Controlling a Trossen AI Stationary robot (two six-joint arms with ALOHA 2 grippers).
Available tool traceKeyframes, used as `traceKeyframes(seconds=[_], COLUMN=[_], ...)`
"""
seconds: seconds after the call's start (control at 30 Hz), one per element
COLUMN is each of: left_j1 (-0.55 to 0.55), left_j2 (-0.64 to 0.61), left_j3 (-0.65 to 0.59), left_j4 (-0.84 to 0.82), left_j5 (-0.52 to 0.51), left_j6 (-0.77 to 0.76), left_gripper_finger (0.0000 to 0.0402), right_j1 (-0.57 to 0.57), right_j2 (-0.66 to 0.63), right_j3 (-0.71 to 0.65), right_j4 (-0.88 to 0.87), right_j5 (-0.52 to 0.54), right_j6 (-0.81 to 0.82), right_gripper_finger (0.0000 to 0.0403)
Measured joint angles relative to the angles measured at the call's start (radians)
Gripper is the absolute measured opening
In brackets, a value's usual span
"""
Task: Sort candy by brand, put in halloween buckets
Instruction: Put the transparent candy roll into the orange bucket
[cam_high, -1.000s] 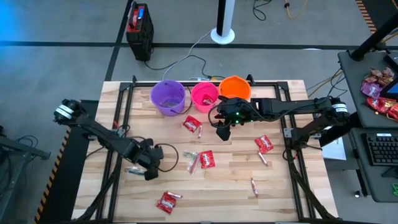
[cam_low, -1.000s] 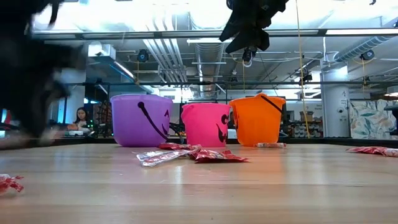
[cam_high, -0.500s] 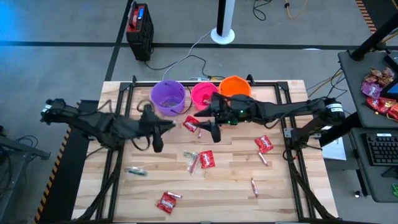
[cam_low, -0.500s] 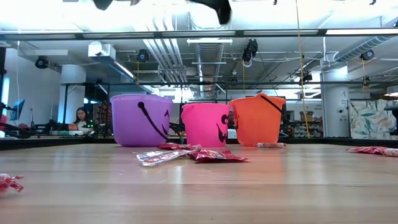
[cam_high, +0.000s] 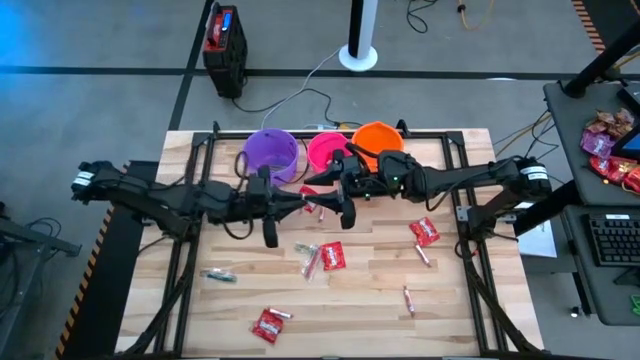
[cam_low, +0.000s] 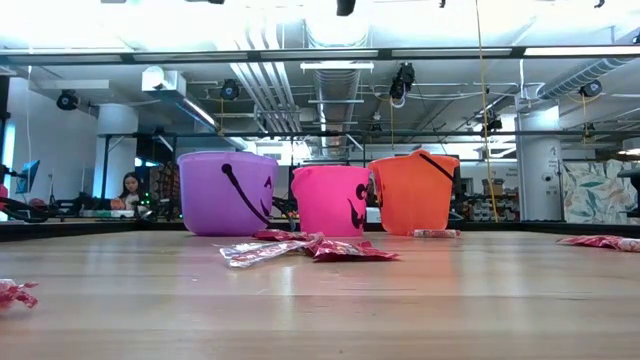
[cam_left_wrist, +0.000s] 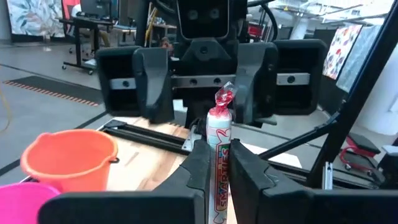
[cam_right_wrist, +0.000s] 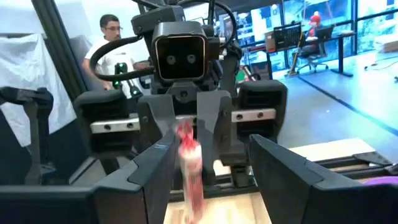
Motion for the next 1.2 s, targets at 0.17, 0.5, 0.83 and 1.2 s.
traceKeyframes(seconds=[0.17,0.5,0.83,1.2], left_j1=[0.006,0.006,0.006,0.007], left_j2=[0.029,0.041,0.042,0.017], left_j3=[0.000,0.000,0.000,0.000], left_j4=[0.070,0.091,0.091,-0.065], left_j5=[0.000,0.001,-0.015,-0.061], left_j6=[0.012,0.023,0.008,-0.093], left_gripper_finger=[0.0016,0.0016,0.0057,0.0143], right_j1=[0.010,0.011,0.010,-0.044], right_j2=[-0.001,-0.001,-0.003,-0.045], right_j3=[0.000,0.000,0.000,0.016], right_j4=[0.003,0.001,0.001,-0.243], right_j5=[-0.022,-0.049,-0.066,0.090], right_j6=[0.002,0.003,-0.008,-0.041], right_gripper_finger=[0.0195,0.0105,0.0034,0.0034])
